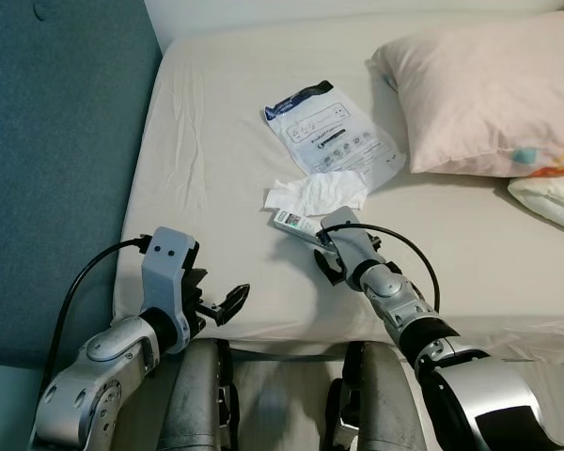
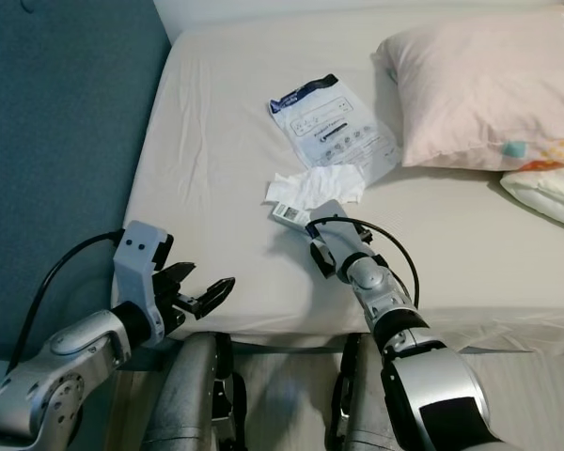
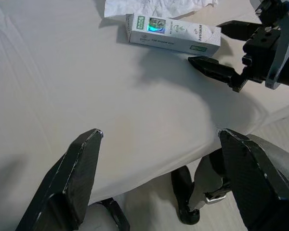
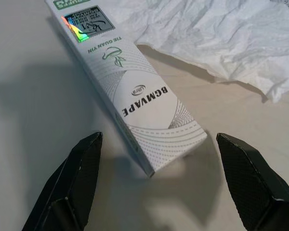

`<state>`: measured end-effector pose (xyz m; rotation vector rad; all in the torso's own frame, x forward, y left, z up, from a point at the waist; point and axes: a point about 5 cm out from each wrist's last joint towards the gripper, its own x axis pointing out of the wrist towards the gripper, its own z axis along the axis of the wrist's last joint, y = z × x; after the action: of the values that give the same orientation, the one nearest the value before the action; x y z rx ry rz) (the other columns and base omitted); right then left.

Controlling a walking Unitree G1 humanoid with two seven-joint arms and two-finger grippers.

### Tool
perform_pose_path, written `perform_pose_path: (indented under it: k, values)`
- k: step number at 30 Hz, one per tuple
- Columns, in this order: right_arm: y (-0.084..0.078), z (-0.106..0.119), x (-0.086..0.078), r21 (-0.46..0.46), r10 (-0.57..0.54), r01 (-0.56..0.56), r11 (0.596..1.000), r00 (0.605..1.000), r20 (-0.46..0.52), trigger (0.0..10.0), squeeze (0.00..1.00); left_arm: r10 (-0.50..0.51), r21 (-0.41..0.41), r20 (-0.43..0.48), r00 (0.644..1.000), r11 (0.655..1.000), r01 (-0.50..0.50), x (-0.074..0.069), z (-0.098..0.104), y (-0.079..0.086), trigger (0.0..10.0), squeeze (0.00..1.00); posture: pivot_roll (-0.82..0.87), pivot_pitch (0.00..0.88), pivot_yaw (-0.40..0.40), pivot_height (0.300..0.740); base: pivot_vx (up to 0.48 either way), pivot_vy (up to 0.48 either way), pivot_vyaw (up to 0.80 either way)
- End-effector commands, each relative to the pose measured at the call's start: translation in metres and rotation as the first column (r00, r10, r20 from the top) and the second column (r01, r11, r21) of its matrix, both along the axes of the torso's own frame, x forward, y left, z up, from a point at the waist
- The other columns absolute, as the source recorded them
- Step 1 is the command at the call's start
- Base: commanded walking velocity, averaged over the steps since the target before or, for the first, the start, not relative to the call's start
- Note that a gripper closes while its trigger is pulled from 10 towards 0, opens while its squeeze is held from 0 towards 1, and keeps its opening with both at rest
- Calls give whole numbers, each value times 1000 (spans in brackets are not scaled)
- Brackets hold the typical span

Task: Clean up the room

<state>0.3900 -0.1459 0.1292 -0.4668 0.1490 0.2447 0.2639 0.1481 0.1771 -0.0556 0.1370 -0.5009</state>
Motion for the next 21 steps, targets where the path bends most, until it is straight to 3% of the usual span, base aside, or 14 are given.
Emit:
perform_pose_path:
  k: [1,12,13,15,16,17,18,21]
  values:
    - [-1,-14,-6,5,-5,5,1000,999,-40,10000,0,9,12,-20,1000,1000,-9,-5,-3,6,10000,0,310,495,58,603,0,0,0]
    - [-2,-10,-5,-3,-12,12,1000,1000,-6,10000,0,24,14,-18,1000,1000,-24,-5,-1,7,10000,0,318,490,57,603,0,0,0]
    - [-2,-11,-5,-3,-11,10,1000,1000,-10,7294,0,25,15,-19,1000,1000,-25,-5,-1,7,10000,0,318,491,58,603,0,0,0]
    - [-2,-11,-6,-3,-10,10,1000,1000,-13,7294,0,26,16,-19,999,1000,-26,-6,0,7,10000,0,318,491,58,603,0,0,0]
    - [-2,-12,-6,-1,-10,10,1000,1000,-15,2471,0,27,17,-19,999,999,-27,-5,0,7,10000,0,319,488,58,603,0,0,0]
    - [-2,-12,-6,-1,-10,10,1000,1000,-15,2471,0,27,17,-19,999,999,-27,-5,0,7,10000,0,319,488,58,603,0,0,0]
    - [-2,-13,-6,2,-9,9,1000,1000,-17,0,0,27,20,-17,999,999,-26,-5,0,7,10000,0,319,488,59,603,0,0,0]
    - [-1,-14,-7,8,-7,7,1000,1000,-20,0,0,29,24,-16,999,999,-28,-4,0,8,10000,0,321,489,59,603,0,0,0]
